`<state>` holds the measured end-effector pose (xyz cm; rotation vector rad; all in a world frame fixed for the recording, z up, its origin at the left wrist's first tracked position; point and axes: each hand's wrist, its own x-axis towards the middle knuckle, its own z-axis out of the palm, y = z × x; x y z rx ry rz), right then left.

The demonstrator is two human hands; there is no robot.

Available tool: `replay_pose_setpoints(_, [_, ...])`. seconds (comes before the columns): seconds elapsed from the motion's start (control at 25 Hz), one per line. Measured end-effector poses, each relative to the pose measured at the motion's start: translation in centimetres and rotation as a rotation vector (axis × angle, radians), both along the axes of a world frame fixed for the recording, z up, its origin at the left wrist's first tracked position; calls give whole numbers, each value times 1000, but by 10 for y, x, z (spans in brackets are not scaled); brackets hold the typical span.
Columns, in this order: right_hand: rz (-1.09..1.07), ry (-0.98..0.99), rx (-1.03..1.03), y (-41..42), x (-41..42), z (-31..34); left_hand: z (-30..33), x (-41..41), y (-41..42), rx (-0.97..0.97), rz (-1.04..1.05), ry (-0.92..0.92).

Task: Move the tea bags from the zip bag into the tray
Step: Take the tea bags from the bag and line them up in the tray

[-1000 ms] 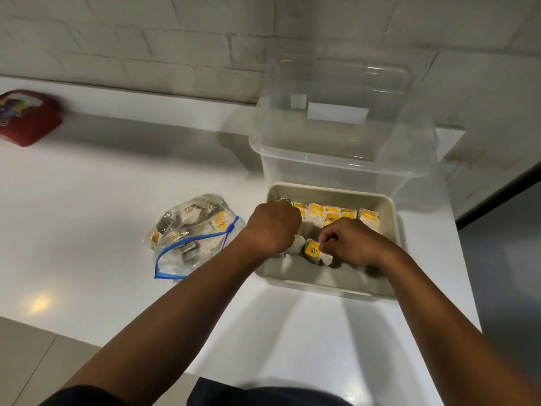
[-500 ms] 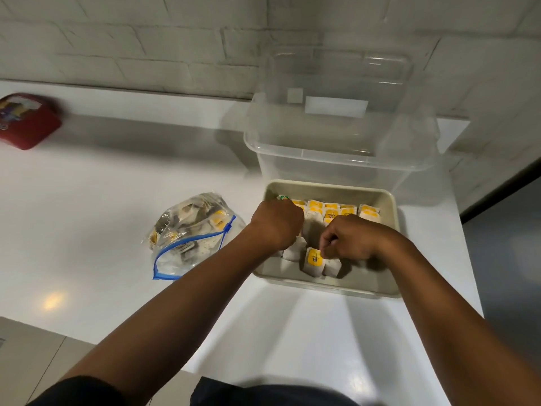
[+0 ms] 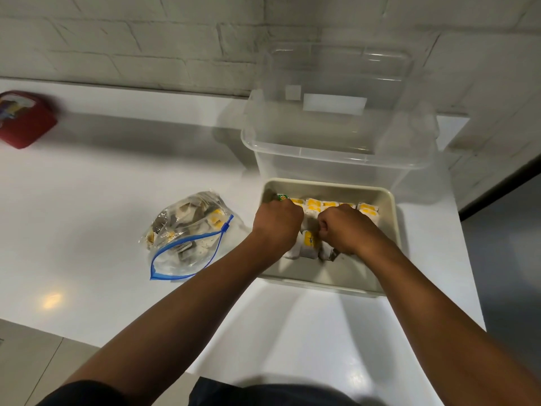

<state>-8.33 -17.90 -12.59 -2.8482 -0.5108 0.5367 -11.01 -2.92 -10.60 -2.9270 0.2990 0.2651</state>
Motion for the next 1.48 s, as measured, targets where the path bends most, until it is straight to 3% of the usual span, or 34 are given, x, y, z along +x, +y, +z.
replay_pose_setpoints(0.16, [-57,47,136,-13,4,6,-4,-3,-1,-52,-1,-60])
replay_pose_setpoints(0.36, [-85,214,214,-39,-1,34,-6,-5,5,-75,25,-9])
replay_pose_setpoints(0.56, [77,370,140,-35,-6,44,-6,-11,5,-140,-35,-44])
replay_pose_setpoints(0.88, [157,9,89,-14,10,6,-2,-30,18,-335,-47,-256])
replay_pose_setpoints(1.04, [218,-40,81,-10,15,0,-3,-37,25,-399,-39,-364])
replay_pose_setpoints(1.28, [230,-105,89,-9,19,-5,-9,-39,25,-434,-12,-370])
replay_pose_setpoints(1.48, [187,-157,256,-9,7,12,-6,-43,24,-514,29,-375])
